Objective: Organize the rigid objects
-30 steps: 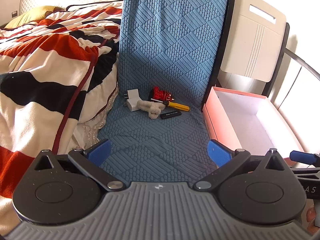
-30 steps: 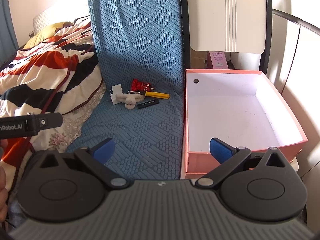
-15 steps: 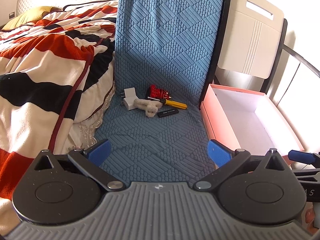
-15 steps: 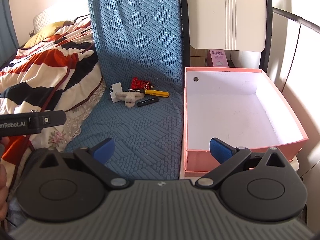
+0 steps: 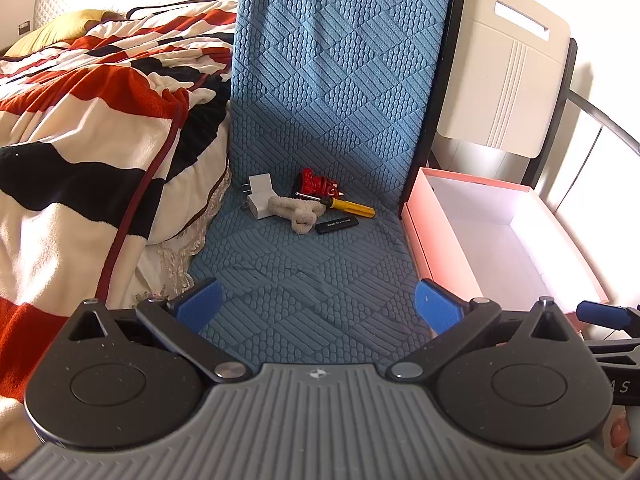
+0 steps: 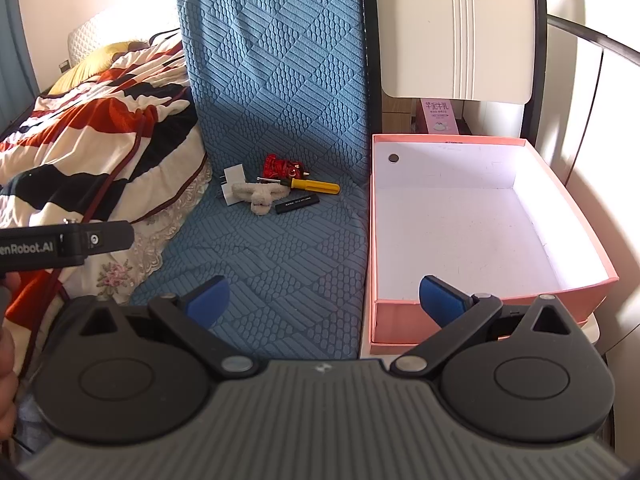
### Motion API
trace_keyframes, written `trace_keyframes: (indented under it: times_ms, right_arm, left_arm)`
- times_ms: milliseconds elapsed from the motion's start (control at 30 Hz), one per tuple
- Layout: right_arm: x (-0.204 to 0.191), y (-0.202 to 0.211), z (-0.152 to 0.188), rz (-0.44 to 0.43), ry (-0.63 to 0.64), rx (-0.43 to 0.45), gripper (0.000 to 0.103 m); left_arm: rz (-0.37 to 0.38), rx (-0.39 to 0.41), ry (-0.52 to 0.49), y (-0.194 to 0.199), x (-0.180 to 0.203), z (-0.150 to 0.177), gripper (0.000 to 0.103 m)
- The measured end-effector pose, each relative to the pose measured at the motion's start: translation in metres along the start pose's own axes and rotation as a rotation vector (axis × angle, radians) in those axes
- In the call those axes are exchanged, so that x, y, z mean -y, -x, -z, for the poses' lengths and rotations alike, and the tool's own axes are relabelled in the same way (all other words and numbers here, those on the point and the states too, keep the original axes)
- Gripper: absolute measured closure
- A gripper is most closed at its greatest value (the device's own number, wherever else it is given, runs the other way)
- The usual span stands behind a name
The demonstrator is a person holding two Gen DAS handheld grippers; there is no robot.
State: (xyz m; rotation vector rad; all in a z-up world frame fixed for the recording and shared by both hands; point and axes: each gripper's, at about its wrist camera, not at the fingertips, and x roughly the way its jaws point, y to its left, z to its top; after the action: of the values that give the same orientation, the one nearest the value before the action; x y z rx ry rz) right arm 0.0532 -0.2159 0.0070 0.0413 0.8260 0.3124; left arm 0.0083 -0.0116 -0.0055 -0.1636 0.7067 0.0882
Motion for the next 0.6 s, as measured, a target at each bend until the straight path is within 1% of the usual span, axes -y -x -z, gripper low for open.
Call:
trace_keyframes:
  times_ms: [167, 300, 400, 600]
  right_arm:
    - [-0.0014, -0.0019, -0.0007, -0.001, 0.006, -0.004, 0.000]
    - [-0.0025, -0.0063, 0.0025, 0.023, 0.023, -0.001, 0.000]
    - [-0.0012, -0.0100, 0.0034, 0.008, 0.009, -0.013, 0.000]
    - [-0.0025, -0.0096, 0.0044, 0.006, 0.018, -0.012, 0.000]
  left_arm:
    - [0.002, 0.000, 0.003, -0.0008, 0.0001, -0.0006, 0.000]
    - [0.003, 0.000, -0.004, -0.0029, 0.0013, -0.0019, 0.000]
    - [-0.001, 0.001, -0.002, -0.0040, -0.0003, -0.0021, 0.000]
    - [-0.001, -0.007, 0.008, -0.0065, -0.0029, 0.0007, 0.000]
